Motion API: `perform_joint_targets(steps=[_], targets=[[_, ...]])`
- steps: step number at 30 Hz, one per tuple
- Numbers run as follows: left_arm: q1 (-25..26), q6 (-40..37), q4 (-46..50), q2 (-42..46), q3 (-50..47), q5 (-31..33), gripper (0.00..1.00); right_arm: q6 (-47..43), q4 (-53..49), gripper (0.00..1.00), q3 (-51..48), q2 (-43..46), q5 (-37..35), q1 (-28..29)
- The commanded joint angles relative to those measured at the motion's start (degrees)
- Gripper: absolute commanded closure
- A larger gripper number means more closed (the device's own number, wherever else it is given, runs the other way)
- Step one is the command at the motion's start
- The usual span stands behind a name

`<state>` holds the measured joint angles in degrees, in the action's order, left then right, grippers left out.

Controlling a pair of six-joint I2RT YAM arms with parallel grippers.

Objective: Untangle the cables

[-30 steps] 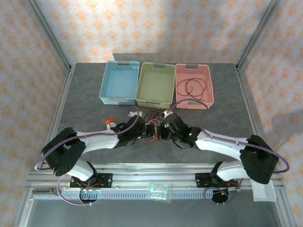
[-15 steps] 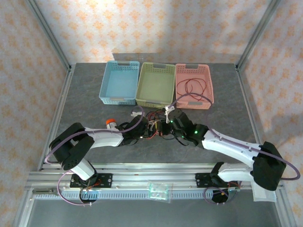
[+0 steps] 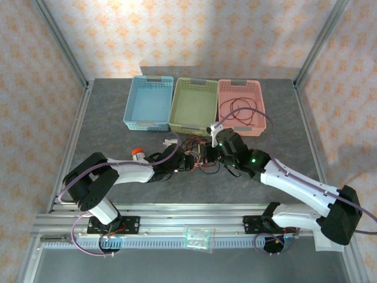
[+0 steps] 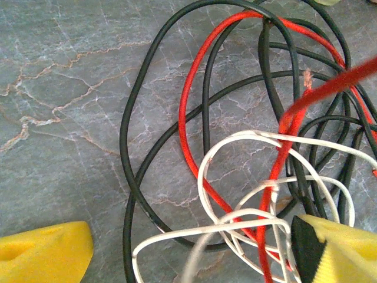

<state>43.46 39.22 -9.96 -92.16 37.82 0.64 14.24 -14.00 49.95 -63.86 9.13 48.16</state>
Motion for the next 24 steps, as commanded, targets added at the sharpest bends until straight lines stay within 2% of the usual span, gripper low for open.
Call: perform_joint_targets(steps=[1, 24], targets=[[-0.9, 0.8, -2.2, -4.3, -1.6, 0.8, 0.11, -3.0, -2.8, 1.0, 3.9, 2.8, -3.2, -0.4], [-0.9, 1.1, -3.5, -7.4, -2.3, 0.5, 0.11, -10.3, -9.9, 1.0, 17.7, 9.8, -12.6, -0.4]])
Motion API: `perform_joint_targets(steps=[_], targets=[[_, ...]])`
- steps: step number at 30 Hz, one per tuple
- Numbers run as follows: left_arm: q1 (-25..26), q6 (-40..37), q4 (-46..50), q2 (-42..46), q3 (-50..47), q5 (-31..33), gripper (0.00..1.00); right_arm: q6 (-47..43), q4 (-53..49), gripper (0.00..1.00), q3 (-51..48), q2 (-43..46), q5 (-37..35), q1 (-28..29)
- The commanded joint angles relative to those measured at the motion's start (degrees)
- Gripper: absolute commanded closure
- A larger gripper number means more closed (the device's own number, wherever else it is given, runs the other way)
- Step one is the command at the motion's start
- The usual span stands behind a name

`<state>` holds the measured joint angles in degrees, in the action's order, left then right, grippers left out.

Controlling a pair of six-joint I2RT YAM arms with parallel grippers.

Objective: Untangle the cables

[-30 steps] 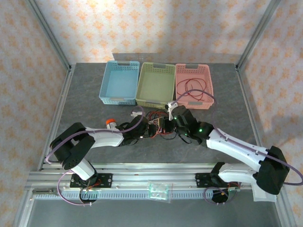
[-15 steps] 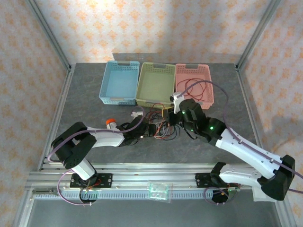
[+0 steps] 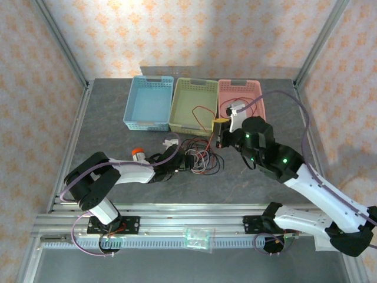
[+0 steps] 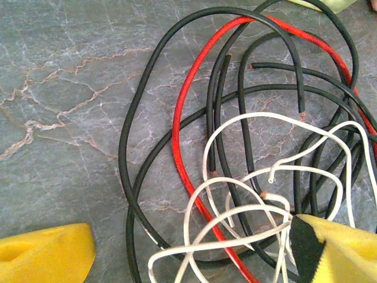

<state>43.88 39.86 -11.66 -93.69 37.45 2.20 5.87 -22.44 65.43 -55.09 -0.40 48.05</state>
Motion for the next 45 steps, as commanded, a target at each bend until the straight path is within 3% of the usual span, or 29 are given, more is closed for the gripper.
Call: perform_joint_targets(steps=[1, 10, 16, 28, 35, 45], targets=[[-1.3, 0.5, -1.8, -5.8, -1.9, -1.1, 0.11, -2.3, -1.7, 1.0, 2.8, 1.3, -3.8, -0.4], [-1.4, 0.7, -2.0, -5.7, -2.3, -1.1, 0.11, -3.9, -3.2, 1.0, 5.6, 2.9, -8.9, -0.3], [-0.9, -0.1, 2.4, 1.0, -0.5, 1.8, 0.1, -3.5, -2.2, 1.0, 4.7, 2.4, -12.0, -0.4], [0.7, -13.2, 10.8, 15.4, 14.0, 5.9, 0.09, -3.3, 1.0, 1.0, 4.1, -1.0, -19.2, -1.2], [-0.4, -19.3, 10.7, 10.5, 25.2, 6.3, 0.08, -1.6, 3.4, 1.0, 5.7, -5.8, -20.0, -6.3], [-2.6, -19.3, 8.7, -4.3, 39.6, 2.6, 0.08, 2.7, 7.5, 1.0, 7.0, -15.6, -18.3, -18.7]])
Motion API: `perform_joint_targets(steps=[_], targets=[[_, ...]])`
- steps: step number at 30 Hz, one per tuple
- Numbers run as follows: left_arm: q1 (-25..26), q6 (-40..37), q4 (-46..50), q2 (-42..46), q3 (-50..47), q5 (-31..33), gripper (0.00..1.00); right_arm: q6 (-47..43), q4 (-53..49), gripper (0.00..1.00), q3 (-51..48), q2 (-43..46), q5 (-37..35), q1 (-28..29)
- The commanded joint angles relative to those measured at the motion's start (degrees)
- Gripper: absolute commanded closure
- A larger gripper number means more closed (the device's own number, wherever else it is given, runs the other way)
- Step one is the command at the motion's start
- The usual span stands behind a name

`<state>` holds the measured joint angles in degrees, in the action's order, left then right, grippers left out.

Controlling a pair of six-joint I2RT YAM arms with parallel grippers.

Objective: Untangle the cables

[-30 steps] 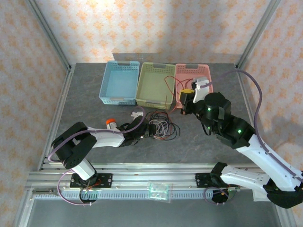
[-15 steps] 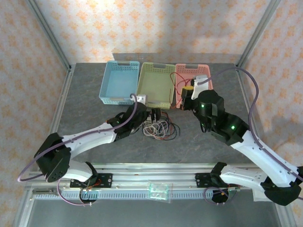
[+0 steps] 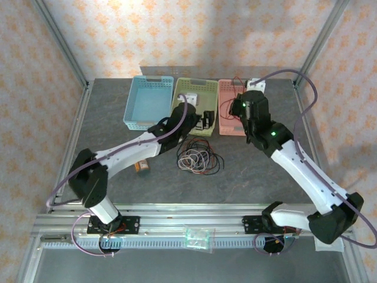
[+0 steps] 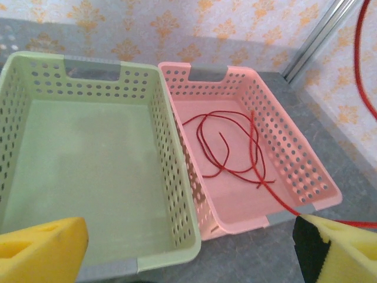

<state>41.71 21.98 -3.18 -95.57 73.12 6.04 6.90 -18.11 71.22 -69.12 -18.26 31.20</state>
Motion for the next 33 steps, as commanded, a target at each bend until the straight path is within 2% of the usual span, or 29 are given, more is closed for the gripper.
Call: perform_joint_targets(steps=[1, 3, 10, 15, 23, 27, 33], targets=[[-0.7, -1.4, -0.1, -4.0, 5.2, -1.9, 0.08, 1.9, 3.7, 1.0, 1.1, -2.4, 0.8, -3.5], [-0.9, -1.4, -0.5, -6.9, 7.6, -3.4, 0.08, 2.6, 4.6, 1.0, 1.3, -4.4, 4.2, -6.5], [-1.7, -2.6, -1.7, -16.5, 16.2, -7.8, 0.07, 3.2, 11.1, 1.0, 0.4, -11.2, 8.9, -13.8], [-1.7, -4.6, -5.3, -19.1, 17.4, -9.2, 0.03, 5.3, 12.8, 1.0, 2.7, -17.2, 15.5, -17.5], [-2.1, -4.9, -2.6, -20.2, 19.5, -2.0, 0.01, 8.1, 14.2, 1.0, 8.2, -26.1, 26.8, -20.2], [-2.4, -0.4, 3.5, -22.1, 22.6, 3.6, 0.0, 11.2, 10.1, 1.0, 10.7, -32.0, 26.8, -20.6], [-2.6, -0.8, 3.2, -22.1, 20.7, 0.8, 0.01, 12.5, 7.2, 0.98, 10.1, -37.5, 24.9, -20.6]])
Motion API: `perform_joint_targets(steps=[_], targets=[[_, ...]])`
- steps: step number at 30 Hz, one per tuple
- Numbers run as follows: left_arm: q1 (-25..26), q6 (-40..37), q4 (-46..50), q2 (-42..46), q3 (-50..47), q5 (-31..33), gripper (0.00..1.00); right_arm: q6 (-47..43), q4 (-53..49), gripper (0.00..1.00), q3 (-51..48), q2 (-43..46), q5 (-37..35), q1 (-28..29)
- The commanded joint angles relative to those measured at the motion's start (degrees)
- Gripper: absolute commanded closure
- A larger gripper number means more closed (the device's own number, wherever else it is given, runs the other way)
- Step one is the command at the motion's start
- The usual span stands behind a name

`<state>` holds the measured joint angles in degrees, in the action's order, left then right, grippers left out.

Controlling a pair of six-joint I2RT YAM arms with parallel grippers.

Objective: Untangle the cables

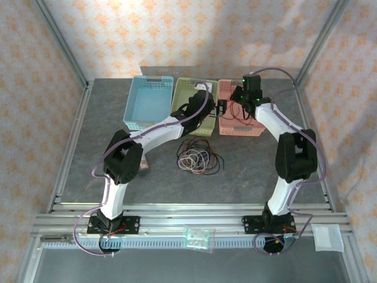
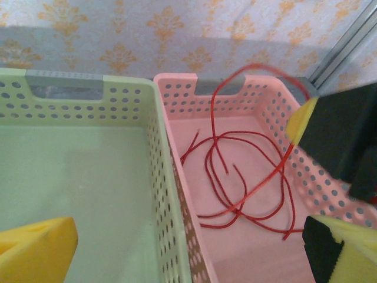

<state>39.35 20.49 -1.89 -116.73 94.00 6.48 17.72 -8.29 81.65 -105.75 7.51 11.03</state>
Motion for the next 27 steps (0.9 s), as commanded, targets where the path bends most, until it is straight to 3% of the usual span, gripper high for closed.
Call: perform_joint_targets(steps=[1, 8, 17, 27], targets=[[-0.2, 0.8, 1.9, -1.1, -0.5, 0.3, 0.01, 1.9, -2.7, 0.94, -0.7, -1.2, -1.4, -0.4], [-0.2, 2.5, 5.8, -3.2, 1.0, 0.0, 0.0, 0.7, -4.3, 0.63, -1.8, -1.7, -2.2, -0.4], [0.7, 3.5, 4.9, 0.9, -5.4, -0.8, 0.01, -0.3, -5.0, 0.29, -4.4, 2.2, -5.3, -0.2], [4.2, 4.8, 3.3, 11.0, -17.9, 1.4, 0.01, -1.1, -6.8, 0.14, -12.9, 12.9, -14.6, 3.8]])
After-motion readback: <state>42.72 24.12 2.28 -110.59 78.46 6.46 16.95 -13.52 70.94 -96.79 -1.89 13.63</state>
